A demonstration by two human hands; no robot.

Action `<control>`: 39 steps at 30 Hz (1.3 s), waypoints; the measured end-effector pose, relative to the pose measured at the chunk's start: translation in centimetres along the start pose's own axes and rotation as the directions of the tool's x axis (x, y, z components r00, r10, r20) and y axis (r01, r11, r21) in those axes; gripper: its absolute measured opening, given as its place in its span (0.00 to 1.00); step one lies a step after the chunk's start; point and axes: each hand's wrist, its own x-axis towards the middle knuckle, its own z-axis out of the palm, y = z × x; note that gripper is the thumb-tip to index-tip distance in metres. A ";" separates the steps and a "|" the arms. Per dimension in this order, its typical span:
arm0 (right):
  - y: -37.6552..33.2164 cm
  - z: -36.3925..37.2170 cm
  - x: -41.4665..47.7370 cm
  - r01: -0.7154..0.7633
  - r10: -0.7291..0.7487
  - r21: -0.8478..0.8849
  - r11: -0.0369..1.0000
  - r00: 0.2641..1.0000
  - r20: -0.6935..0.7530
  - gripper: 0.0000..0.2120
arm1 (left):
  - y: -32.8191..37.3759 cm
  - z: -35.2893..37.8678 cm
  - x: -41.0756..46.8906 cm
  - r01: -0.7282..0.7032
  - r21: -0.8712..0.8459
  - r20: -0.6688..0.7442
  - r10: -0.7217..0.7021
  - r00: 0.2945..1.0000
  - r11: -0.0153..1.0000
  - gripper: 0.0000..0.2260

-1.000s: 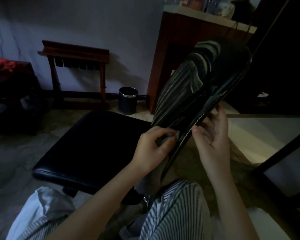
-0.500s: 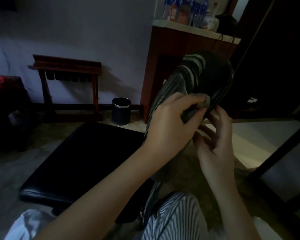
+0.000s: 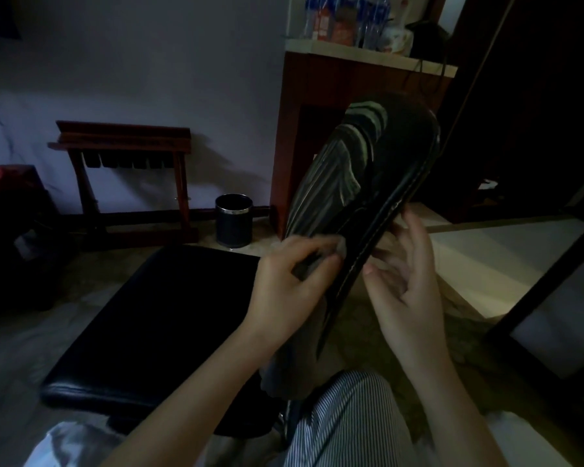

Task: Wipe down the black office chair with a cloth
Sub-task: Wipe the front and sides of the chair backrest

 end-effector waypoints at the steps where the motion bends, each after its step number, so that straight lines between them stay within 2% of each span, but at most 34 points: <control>1: 0.0 -0.1 -0.1 -0.001 0.001 0.004 1.000 1.000 0.008 0.32 | 0.7 0.0 0.9 -0.059 0.002 -0.001 0.059 0.998 0.998 0.12; 5: 0.0 -0.6 -0.3 0.007 -0.008 0.005 1.000 1.000 0.029 0.31 | 2.5 0.2 4.3 -0.274 0.062 -0.003 0.274 0.962 0.960 0.12; 8: 0.0 -0.5 -0.4 -0.007 0.007 0.006 1.000 0.999 0.034 0.31 | 1.9 0.5 5.6 -0.322 0.080 0.022 0.321 0.947 0.943 0.12; 15: 0.1 0.9 -1.0 -0.010 0.011 0.040 0.999 1.000 -0.014 0.33 | -1.4 1.8 1.6 -0.150 -0.055 -0.055 0.147 0.988 0.987 0.13; 23: 0.7 1.4 -1.9 -0.037 0.037 0.045 0.998 0.999 -0.005 0.34 | -5.6 1.8 -4.1 -0.026 -0.004 -0.075 0.026 0.997 1.000 0.12; 28: 1.4 1.7 -3.4 -0.117 0.116 0.014 0.993 0.992 0.051 0.35 | -6.9 1.5 -6.7 0.076 0.003 -0.053 -0.076 0.996 0.997 0.11; 39: 2.1 2.5 -4.8 -0.206 0.205 0.016 0.978 0.977 0.053 0.33 | -2.8 2.1 -2.4 0.051 -0.063 -0.131 -0.059 0.990 0.997 0.11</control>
